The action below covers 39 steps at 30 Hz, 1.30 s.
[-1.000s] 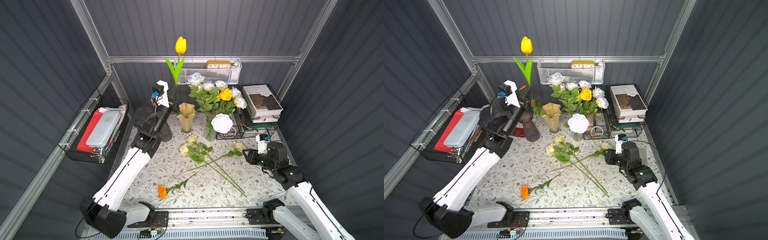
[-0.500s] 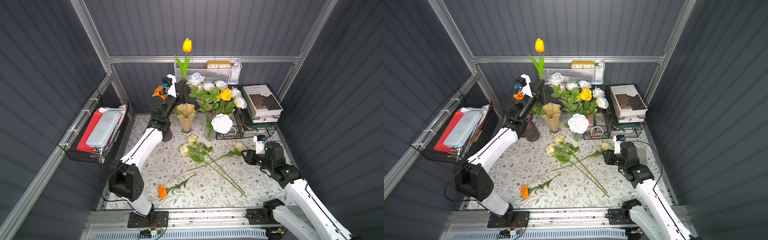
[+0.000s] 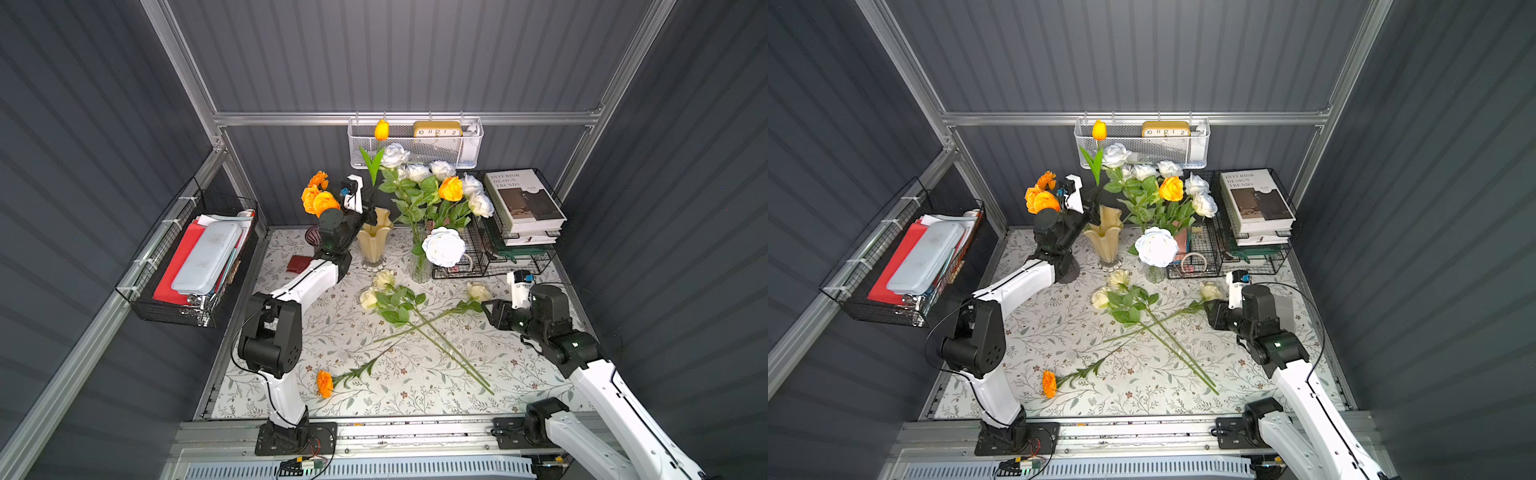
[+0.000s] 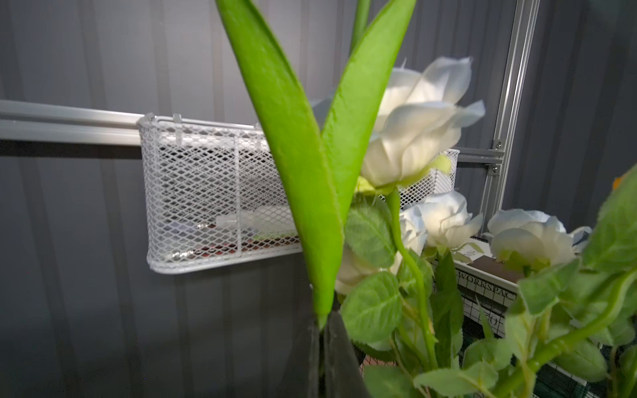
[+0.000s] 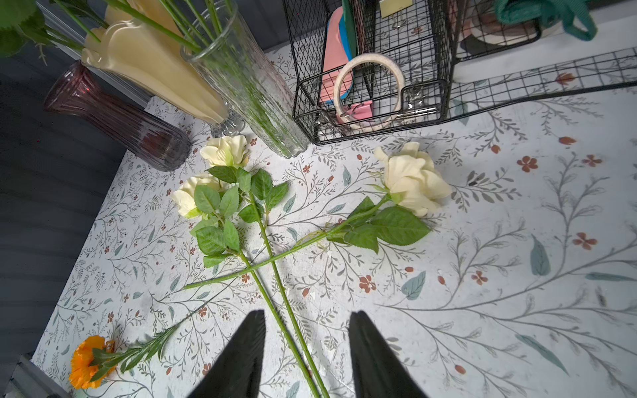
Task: Arrange the flowers in different vases according to their colors
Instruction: Insert the flower into the vase.
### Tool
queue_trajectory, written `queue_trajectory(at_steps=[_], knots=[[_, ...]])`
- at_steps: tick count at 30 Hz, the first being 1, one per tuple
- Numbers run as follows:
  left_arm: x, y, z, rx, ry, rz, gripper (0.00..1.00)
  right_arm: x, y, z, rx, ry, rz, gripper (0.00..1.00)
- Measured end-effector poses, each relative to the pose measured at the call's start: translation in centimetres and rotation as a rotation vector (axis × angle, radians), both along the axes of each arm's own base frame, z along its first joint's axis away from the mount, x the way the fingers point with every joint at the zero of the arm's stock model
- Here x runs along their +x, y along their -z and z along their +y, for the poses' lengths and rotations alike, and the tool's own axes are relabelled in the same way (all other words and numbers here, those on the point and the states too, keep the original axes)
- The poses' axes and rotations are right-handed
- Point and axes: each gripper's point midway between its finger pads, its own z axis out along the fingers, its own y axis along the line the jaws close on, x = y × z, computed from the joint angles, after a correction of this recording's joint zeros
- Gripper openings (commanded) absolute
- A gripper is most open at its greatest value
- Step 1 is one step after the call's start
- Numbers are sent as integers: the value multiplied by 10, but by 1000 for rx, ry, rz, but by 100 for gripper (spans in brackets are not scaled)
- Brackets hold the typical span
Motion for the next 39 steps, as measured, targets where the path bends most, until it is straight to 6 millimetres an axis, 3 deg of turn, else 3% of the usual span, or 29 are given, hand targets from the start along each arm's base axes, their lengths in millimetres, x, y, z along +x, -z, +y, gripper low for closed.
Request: queue_trajectory(at_steps=[2,6,8,12,15,20,23,29,33,36,39], knots=[[1,4,1,-7,-6,12,42,-1,-1,0,2,-4,-6,48],[3,11,6,-24,-28,36,60,-2,-4,1,6,-8,-18,49],[4,15,8,-29,-41,64,84,-4,-6,3,15,-20,-20,50],[-2,15,12,-30,-65,130,97,-6,-8,5,27,-35,-30,51],[-19,6,10,-35,-77,173,99,-7,-9,6,31,-39,-37,52],[-84,-9,-7,-60,-49,247,99,-8,-10,9,45,-59,-41,54],[-115,-7,-4,-98,-40,315,99,-8,-11,18,76,-105,-38,55],[-153,40,30,-111,-112,496,99,-10,13,39,123,-216,81,55],[-178,59,37,-105,-116,582,99,-17,19,52,162,-286,127,55],[-197,74,36,-100,-106,640,99,-29,14,73,166,-387,119,56],[-209,103,42,-86,-126,715,99,-51,13,108,125,-542,124,56]])
